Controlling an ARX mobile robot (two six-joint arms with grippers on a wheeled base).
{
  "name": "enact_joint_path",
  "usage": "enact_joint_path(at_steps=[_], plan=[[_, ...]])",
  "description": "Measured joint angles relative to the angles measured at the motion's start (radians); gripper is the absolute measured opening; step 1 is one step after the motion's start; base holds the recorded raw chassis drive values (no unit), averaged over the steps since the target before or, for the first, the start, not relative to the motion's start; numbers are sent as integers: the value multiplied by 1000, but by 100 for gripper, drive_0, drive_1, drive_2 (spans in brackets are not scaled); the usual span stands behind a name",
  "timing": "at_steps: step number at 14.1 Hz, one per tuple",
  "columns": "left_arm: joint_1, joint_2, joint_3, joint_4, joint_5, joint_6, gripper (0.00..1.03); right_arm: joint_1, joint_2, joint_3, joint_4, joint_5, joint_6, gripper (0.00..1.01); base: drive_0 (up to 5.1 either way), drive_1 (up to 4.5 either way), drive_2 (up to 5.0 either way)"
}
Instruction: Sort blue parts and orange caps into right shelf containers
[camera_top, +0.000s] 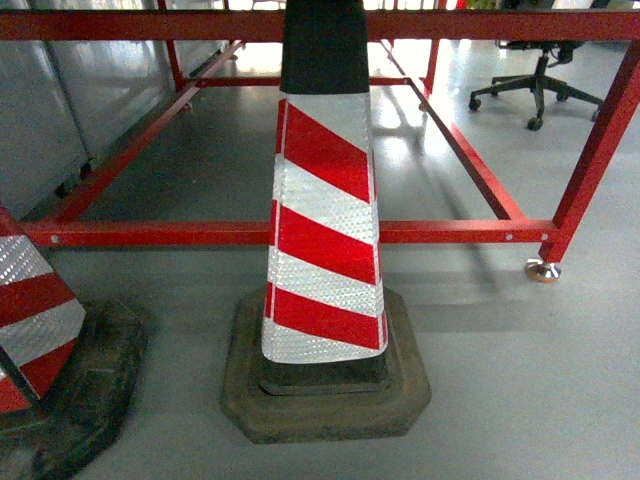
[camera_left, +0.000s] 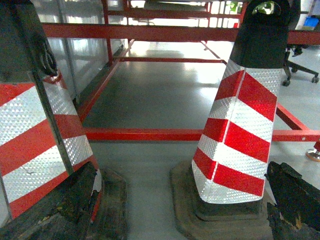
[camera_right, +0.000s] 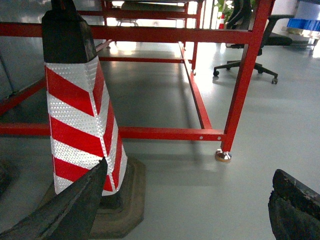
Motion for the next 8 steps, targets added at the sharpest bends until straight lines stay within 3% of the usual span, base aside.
enact_joint_path(at_steps=[8], plan=[[0, 0, 0, 0, 0, 0, 98, 0, 0, 0, 0, 0, 0, 98, 0, 0, 0]])
